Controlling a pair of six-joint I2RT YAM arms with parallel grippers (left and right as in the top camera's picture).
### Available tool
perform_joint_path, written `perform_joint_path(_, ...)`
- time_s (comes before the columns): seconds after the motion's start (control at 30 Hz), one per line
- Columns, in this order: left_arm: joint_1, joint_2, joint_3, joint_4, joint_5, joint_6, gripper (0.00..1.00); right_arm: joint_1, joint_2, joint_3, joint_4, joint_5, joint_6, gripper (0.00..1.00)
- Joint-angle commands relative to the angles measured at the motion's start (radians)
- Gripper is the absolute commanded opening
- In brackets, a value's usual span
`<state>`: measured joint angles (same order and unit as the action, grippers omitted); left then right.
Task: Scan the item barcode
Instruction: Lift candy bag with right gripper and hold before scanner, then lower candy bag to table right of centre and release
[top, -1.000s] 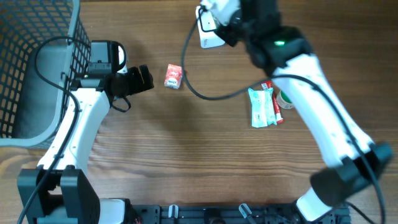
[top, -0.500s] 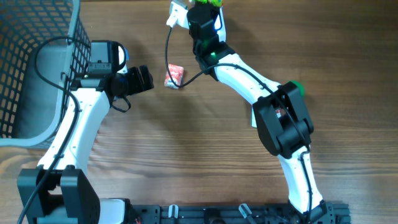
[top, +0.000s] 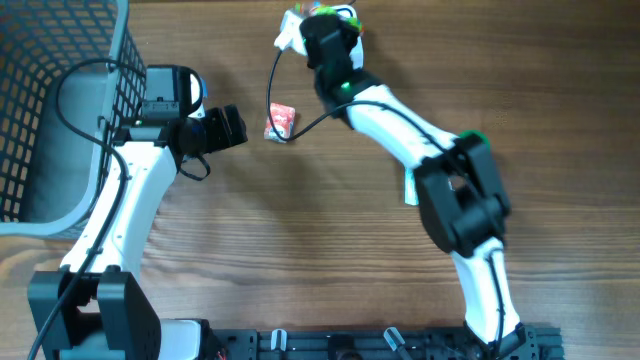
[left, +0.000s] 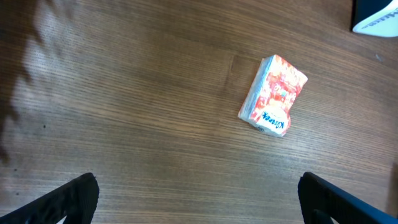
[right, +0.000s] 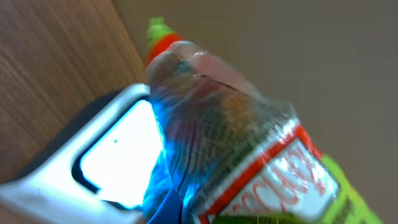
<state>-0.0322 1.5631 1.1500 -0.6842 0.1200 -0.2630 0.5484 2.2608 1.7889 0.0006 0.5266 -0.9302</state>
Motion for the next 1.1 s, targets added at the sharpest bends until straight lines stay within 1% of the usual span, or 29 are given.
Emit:
perform_joint_path(0.0, 0.006, -0.005, 0.011, 0.004, -0.006, 0.021, 1.0, -0.042, -0.274, 0.023, -0.236, -0.208, 0.344, 0.04)
perform_joint_path(0.03, 0.006, -0.005, 0.011, 0.004, -0.006, 0.021, 1.0, -0.055, -0.322, 0.023, -0.346, -0.281, 0.415, 0.04)
perform_joint_path(0.07, 0.005, -0.005, 0.011, 0.004, -0.006, 0.021, 1.0, -0.082, -0.384, 0.023, -0.538, -0.411, 0.494, 0.04)
perform_joint_path(0.1, 0.006, -0.005, 0.011, 0.003, -0.006, 0.021, 1.0, -0.107, -0.407, 0.023, -0.68, -0.512, 0.534, 0.04)
perform_joint_path(0.2, 0.006, -0.005, 0.011, 0.004, -0.006, 0.021, 1.0, -0.163, -0.398, -0.013, -0.998, -0.732, 0.549, 0.04)
perform_joint_path(0.23, 0.006, -0.005, 0.011, 0.004, -0.006, 0.021, 1.0, -0.179, -0.393, -0.064, -1.053, -0.792, 0.549, 0.04)
perform_joint_path(0.27, 0.006, -0.005, 0.011, 0.004, -0.006, 0.021, 1.0, -0.192, -0.393, -0.158, -1.058, -0.838, 0.548, 0.04)
perform_joint_path(0.3, 0.005, -0.005, 0.011, 0.004, -0.006, 0.021, 1.0, -0.195, -0.393, -0.231, -1.028, -0.843, 0.548, 0.04)
perform_joint_path(0.37, 0.006, -0.005, 0.011, 0.004, -0.006, 0.021, 1.0, -0.195, -0.393, -0.389, -0.908, -0.832, 0.547, 0.04)
perform_joint_path(0.43, 0.006, -0.005, 0.011, 0.004, -0.006, 0.021, 1.0, -0.195, -0.393, -0.507, -0.789, -0.758, 0.549, 0.04)
perform_joint_path(0.47, 0.006, -0.005, 0.011, 0.004, -0.006, 0.021, 1.0, -0.195, -0.393, -0.551, -0.74, -0.684, 0.549, 0.08)
perform_joint_path(0.5, 0.006, -0.005, 0.011, 0.004, -0.006, 0.021, 1.0, -0.195, -0.393, -0.553, -0.737, -0.656, 0.549, 0.45)
perform_joint_path(0.57, 0.006, -0.005, 0.011, 0.004, -0.006, 0.021, 1.0, -0.195, -0.407, -0.507, -0.742, -0.65, 0.577, 0.7)
perform_joint_path(0.6, 0.006, -0.005, 0.011, 0.004, -0.006, 0.021, 1.0, -0.195, -0.413, -0.468, -0.748, -0.65, 0.595, 0.72)
perform_joint_path(0.67, 0.006, -0.005, 0.011, 0.004, -0.006, 0.021, 1.0, -0.195, -0.436, -0.395, -0.745, -0.643, 0.629, 1.0)
perform_joint_path(0.73, 0.006, -0.005, 0.011, 0.004, -0.006, 0.021, 1.0, -0.195, -0.455, -0.382, -0.733, -0.624, 0.7, 1.0)
perform_joint_path(0.77, 0.006, -0.005, 0.011, 0.004, -0.006, 0.021, 1.0, -0.195, -0.457, -0.382, -0.717, -0.65, 0.81, 1.0)
perform_joint_path(0.87, 0.006, -0.005, 0.011, 0.004, -0.006, 0.021, 1.0, -0.195, -0.456, -0.384, -0.707, -0.861, 1.002, 1.0)
perform_joint_path(0.9, 0.005, -0.005, 0.011, 0.004, -0.006, 0.021, 1.0, -0.194, -0.454, -0.389, -0.708, -0.907, 1.075, 0.88)
perform_joint_path(0.93, 0.005, -0.005, 0.011, 0.004, -0.006, 0.021, 1.0, -0.19, -0.45, -0.391, -0.705, -0.922, 1.14, 0.54)
perform_joint_path(0.97, 0.006, -0.005, 0.011, 0.004, -0.006, 0.021, 1.0, -0.178, -0.444, -0.393, -0.698, -0.921, 1.192, 0.11)
perform_joint_path(1.0, 0.006, -0.005, 0.011, 0.004, -0.006, 0.021, 1.0, -0.164, -0.439, -0.401, -0.678, -0.921, 1.241, 0.04)
perform_joint_path(1.03, 0.006, -0.005, 0.011, 0.004, -0.006, 0.021, 1.0, -0.146, -0.433, -0.416, -0.634, -0.921, 1.313, 0.04)
perform_joint_path(1.07, 0.005, -0.005, 0.011, 0.004, -0.006, 0.021, 1.0, -0.117, -0.422, -0.446, -0.552, -0.921, 1.377, 0.04)
